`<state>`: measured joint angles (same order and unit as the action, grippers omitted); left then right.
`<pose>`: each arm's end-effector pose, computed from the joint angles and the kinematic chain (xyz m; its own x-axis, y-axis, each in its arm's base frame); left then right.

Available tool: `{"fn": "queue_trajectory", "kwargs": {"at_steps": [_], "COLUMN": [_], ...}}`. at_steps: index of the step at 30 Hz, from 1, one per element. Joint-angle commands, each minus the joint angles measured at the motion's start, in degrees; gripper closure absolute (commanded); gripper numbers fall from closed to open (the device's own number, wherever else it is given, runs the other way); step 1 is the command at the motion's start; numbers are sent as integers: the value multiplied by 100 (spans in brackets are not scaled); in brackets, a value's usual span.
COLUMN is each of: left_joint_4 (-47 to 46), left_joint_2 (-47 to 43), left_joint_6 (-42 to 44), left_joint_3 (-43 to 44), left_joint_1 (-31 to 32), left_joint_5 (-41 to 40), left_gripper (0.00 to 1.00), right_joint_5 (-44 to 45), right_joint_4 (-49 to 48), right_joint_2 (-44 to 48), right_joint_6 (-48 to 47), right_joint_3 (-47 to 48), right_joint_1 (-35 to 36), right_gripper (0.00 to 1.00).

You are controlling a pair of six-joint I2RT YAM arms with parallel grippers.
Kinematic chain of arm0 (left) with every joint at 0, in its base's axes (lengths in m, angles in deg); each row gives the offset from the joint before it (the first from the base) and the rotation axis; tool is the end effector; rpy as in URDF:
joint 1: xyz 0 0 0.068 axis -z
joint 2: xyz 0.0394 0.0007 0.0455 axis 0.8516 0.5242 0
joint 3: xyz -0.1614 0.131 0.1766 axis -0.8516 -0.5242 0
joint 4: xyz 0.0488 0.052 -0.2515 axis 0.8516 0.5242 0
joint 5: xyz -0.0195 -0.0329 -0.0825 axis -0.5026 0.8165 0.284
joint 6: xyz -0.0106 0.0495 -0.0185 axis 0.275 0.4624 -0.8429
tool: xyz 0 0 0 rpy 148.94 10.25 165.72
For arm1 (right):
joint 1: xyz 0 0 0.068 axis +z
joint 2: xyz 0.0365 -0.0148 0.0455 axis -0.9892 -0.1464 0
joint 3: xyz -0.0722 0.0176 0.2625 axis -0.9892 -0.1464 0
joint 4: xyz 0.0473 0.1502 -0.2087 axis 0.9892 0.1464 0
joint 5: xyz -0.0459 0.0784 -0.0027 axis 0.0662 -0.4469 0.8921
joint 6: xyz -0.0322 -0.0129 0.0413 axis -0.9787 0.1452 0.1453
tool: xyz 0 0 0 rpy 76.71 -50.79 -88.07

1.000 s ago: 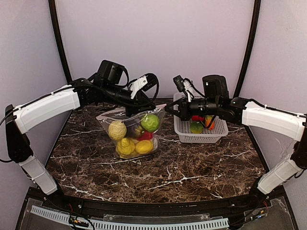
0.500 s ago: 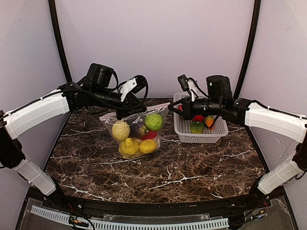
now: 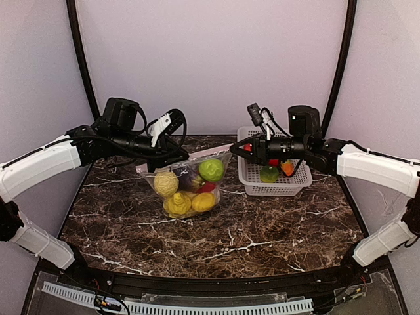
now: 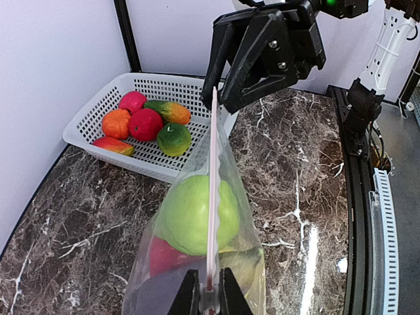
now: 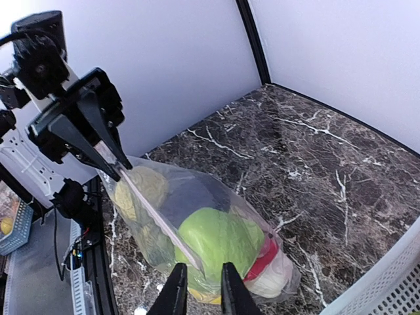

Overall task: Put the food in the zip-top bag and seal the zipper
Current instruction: Zip the zipper of the food storage bag, then hold the zipper food storage bag at the center of the board.

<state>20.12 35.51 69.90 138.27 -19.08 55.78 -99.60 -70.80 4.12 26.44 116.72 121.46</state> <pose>0.2288 -0.2083 0.3658 -0.0115 0.3780 -0.9257 0.9411 0.3170 0.1178 0.2398 0.2224 0.3310 -0.4113 -0.0737 -0.9085 -0.8429 0.4102 0.3483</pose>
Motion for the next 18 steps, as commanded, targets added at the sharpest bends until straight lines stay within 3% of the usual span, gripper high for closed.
{"fn": "queue_trajectory", "kwargs": {"at_steps": [1,4,7,13,18], "left_joint_4": [-292,-376,-454,-515,-498], "left_joint_2": [-137,-115,-119,-163,-128], "left_joint_6": [-445,-517,-596,-626,-637], "left_joint_3": [-285,-358,-402,-453,-447], "left_joint_1": [-56,-59,-62,-62,-66], "left_joint_5": [473,534,575,585,604], "left_gripper": [99,99,99,99,99], "right_joint_5": [-703,-397,-381,-705,-694], "right_joint_4": [-564,-420,-423,-520,-322], "right_joint_2": [314,382,353,62,-178], "right_joint_6": [-5,-105,-92,-34,-181], "right_joint_3": [-108,-155,-229,-96,197], "right_joint_1": [-116,-113,-108,-13,280], "right_gripper": [70,44,36,33,39]}}
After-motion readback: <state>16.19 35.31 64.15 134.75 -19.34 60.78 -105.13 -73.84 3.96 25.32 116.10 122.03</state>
